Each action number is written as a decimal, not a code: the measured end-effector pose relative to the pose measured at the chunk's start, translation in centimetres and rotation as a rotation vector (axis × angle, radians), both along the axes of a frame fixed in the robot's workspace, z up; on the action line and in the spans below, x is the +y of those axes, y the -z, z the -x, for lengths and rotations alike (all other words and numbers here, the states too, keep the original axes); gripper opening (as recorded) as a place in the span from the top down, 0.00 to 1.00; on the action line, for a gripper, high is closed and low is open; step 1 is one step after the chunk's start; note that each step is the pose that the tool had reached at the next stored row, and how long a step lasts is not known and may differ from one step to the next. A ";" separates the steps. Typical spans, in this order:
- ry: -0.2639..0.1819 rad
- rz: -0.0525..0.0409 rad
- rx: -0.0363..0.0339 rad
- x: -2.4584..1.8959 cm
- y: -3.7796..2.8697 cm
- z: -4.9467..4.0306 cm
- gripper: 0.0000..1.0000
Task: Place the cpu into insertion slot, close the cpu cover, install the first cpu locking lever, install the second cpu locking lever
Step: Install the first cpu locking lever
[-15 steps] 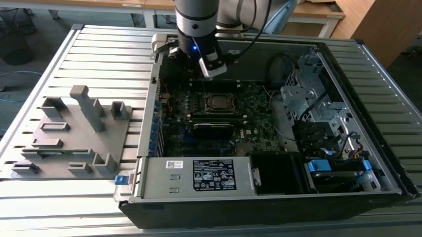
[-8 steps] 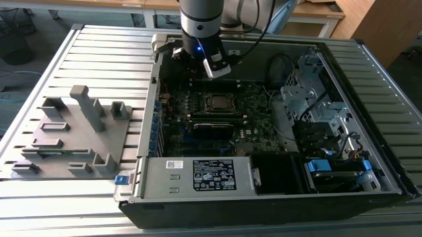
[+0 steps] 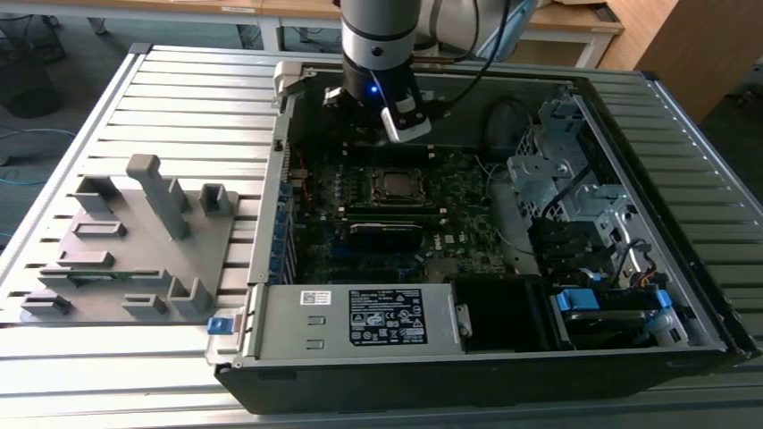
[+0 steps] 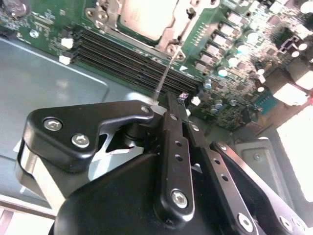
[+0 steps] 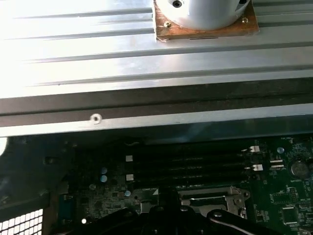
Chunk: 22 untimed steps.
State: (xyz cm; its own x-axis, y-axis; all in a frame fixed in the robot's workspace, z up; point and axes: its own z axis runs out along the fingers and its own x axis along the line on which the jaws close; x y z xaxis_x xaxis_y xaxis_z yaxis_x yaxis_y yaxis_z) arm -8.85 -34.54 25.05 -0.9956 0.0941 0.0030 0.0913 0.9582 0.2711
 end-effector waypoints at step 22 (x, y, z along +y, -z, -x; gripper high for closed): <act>0.003 0.0205 -0.0014 0.00 0.69 -0.68 0.90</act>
State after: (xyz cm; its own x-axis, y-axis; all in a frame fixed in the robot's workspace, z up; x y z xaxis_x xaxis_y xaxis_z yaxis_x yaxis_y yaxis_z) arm -8.17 -34.54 24.36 -0.9953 0.0971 -0.0004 0.0939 0.9633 0.2515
